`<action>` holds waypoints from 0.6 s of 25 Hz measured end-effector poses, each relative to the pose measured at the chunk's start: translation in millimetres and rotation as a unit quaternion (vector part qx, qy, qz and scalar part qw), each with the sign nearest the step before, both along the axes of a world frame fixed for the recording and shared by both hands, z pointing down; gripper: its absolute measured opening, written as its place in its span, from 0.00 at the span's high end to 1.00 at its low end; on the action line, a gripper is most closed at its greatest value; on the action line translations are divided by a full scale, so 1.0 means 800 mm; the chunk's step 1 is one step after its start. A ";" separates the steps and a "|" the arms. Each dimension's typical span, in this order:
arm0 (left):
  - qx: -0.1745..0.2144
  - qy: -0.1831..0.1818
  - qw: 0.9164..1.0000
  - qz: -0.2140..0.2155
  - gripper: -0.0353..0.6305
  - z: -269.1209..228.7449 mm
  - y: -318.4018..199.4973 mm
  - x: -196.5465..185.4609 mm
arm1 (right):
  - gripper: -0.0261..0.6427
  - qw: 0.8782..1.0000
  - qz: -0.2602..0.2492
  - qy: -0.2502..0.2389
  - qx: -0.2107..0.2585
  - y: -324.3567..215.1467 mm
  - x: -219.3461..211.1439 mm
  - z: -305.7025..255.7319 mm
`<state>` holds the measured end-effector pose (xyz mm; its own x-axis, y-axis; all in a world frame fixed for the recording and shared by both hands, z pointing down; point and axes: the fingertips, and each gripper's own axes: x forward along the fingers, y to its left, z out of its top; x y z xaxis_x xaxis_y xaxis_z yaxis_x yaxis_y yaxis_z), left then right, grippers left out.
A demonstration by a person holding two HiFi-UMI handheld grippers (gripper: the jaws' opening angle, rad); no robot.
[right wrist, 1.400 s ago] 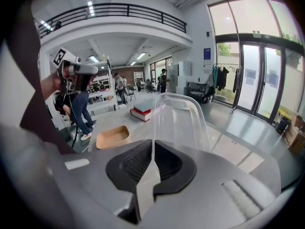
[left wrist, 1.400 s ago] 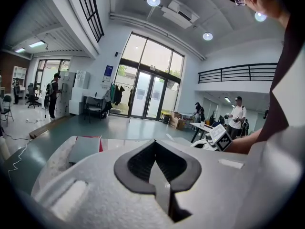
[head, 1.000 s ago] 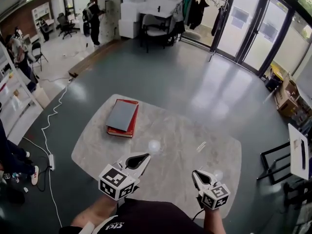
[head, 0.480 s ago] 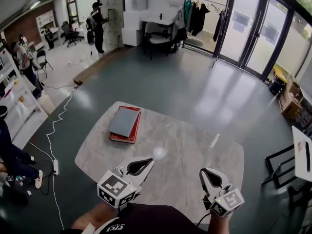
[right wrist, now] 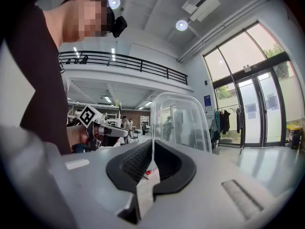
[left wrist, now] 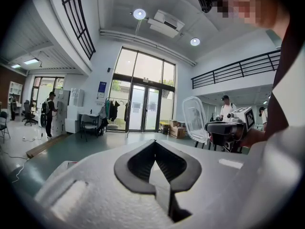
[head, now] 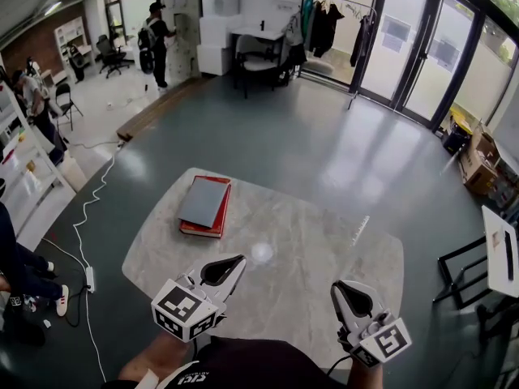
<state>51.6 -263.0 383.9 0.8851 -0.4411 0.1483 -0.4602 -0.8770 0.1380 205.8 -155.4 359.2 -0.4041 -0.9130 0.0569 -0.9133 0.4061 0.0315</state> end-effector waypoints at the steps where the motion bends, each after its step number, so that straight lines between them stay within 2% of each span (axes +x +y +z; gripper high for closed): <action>1: 0.000 0.001 1.000 -0.001 0.94 -0.001 -0.002 -0.002 | 0.94 1.000 0.002 0.000 -0.001 0.000 0.001 0.000; 15: -0.001 0.001 1.000 -0.006 0.94 0.003 -0.007 -0.007 | 0.94 1.000 0.009 -0.006 -0.010 -0.005 0.003 0.010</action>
<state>46.0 -269.0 385.9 0.8805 -0.4506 0.1475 -0.4696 -0.8715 0.1409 208.0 -159.7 367.0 -0.3885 -0.9187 0.0706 -0.9206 0.3903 0.0124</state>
